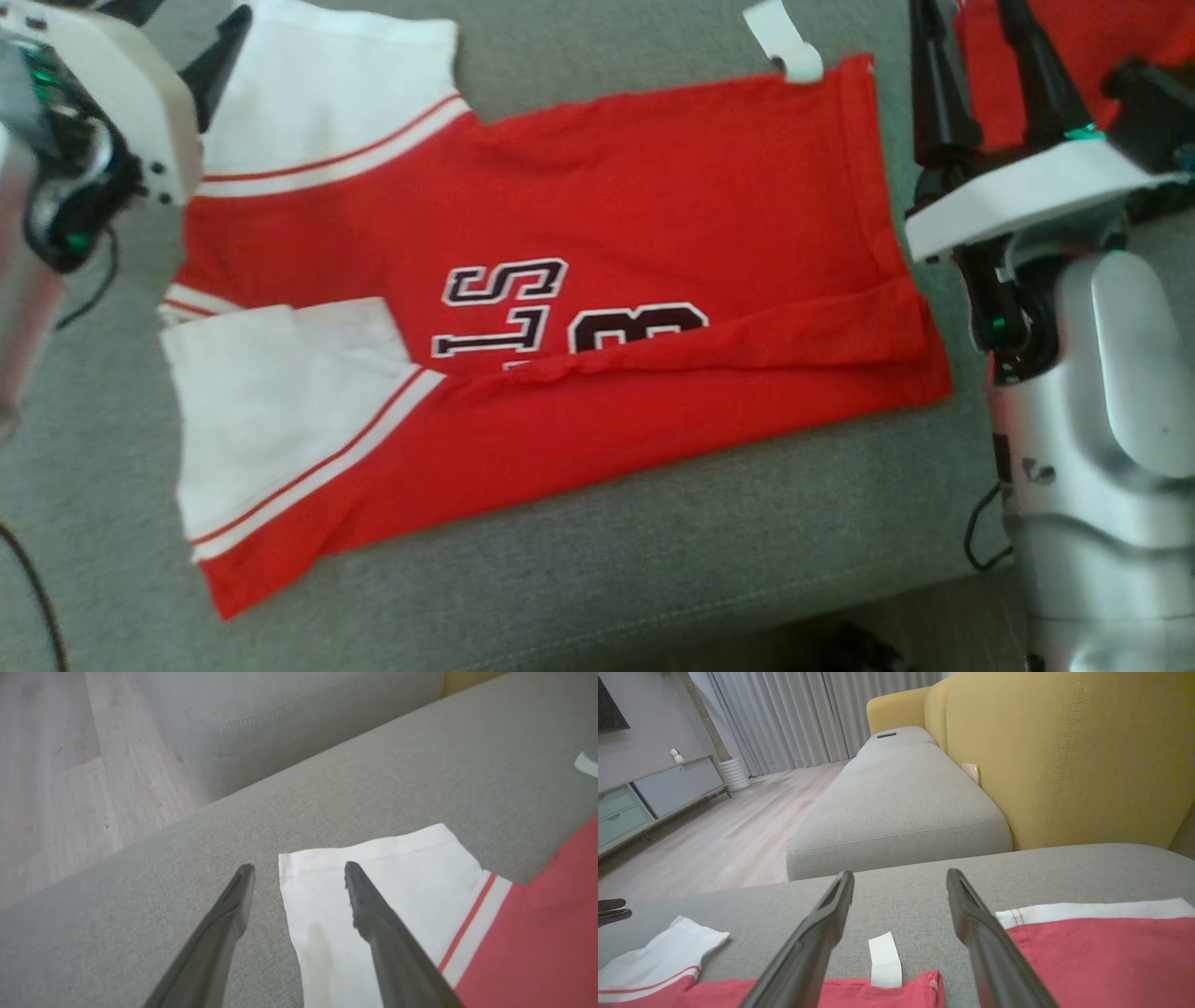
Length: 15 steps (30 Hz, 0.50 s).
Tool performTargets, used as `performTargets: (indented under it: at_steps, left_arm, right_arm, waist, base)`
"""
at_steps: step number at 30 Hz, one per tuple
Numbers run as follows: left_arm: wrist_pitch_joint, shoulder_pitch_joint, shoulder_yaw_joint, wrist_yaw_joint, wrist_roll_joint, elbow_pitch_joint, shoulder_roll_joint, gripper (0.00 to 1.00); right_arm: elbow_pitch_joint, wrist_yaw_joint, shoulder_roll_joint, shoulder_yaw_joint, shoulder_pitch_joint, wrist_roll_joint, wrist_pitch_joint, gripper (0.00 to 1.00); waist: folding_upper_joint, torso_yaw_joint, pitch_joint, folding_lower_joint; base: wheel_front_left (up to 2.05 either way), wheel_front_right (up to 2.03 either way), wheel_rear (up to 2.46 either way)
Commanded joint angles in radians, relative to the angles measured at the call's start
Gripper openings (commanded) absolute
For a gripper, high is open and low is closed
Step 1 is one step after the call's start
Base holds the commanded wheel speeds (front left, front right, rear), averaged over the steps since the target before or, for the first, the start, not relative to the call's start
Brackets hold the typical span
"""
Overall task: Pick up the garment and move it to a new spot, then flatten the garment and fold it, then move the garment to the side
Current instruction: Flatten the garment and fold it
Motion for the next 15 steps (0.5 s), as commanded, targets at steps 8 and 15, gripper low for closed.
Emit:
performTargets:
  at_steps: [8, 15]
  left_arm:
    - [0.023, -0.152, -0.103, 0.001, -0.112, 0.092, 0.102, 1.0]
    - [-0.003, -0.181, -0.186, 0.001, -0.165, 0.114, 0.105, 1.0]
  right_arm:
    - [-0.037, -0.001, -0.002, 0.032, -0.046, 0.005, -0.017, 1.0]
    - [-0.013, -0.001, -0.002, 0.008, -0.05, 0.002, -0.029, 1.0]
  waist:
    - [0.0, -0.07, 0.089, -0.0003]
    - [0.0, -0.077, 0.105, -0.0003]
  base:
    - [0.0, 0.0, 0.0]
    - [0.0, 0.0, 0.0]
